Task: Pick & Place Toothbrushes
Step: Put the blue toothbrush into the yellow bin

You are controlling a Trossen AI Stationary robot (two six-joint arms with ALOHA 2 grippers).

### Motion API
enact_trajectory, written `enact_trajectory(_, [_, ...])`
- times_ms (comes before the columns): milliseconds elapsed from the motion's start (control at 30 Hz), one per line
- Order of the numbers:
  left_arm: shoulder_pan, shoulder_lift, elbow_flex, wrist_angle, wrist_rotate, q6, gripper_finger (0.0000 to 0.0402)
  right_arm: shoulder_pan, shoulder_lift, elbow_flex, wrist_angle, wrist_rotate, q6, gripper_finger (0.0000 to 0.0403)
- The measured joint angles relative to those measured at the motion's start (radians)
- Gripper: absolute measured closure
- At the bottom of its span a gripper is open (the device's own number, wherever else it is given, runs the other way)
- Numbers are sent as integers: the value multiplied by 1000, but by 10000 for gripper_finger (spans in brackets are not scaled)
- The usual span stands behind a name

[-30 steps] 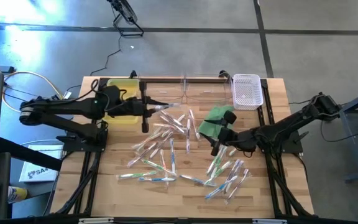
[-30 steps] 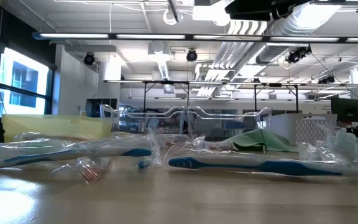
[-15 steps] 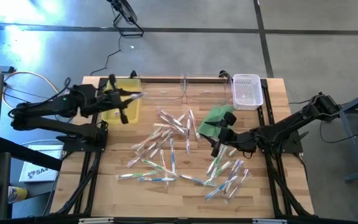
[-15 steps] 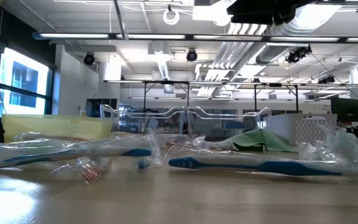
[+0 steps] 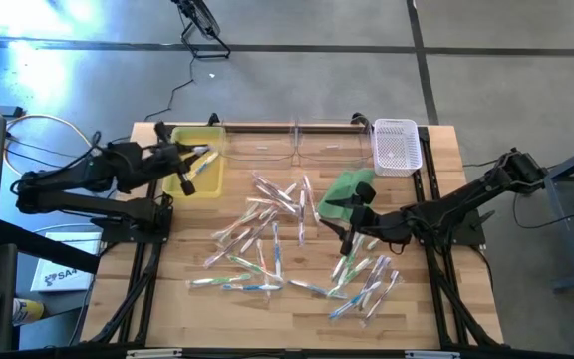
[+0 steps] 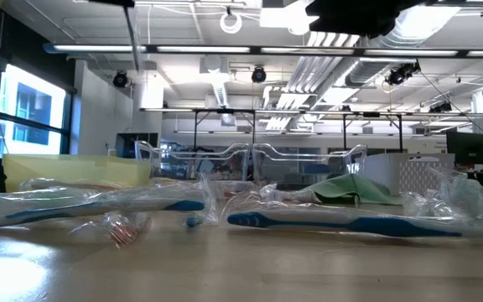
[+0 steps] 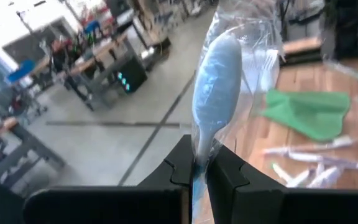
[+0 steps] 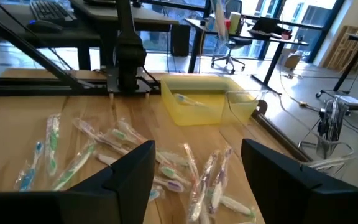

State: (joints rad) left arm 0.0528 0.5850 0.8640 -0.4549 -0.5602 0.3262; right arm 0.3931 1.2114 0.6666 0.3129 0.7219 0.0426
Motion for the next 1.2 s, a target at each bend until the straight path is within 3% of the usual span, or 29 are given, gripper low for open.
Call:
enact_trajectory(133, [0, 2, -41, -22, -54, -73, 388, -2, 0, 0, -26, 0, 33, 172])
enact_trajectory(333, [6, 17, -44, -151, -271, -199, 388, -2, 0, 0, -26, -4, 45, 172])
enact_trajectory(433, [58, 17, -44, -195, -286, -249, 388, -2, 0, 0, -26, -11, 50, 172])
enact_trajectory(633, [226, 62, -43, -289, -161, -339, 388, -3, 0, 0, -50, -20, 85, 172])
enact_trajectory(1200, [710, 345, -43, -305, 299, -329, 388, -3, 0, 0, -78, -18, 89, 172])
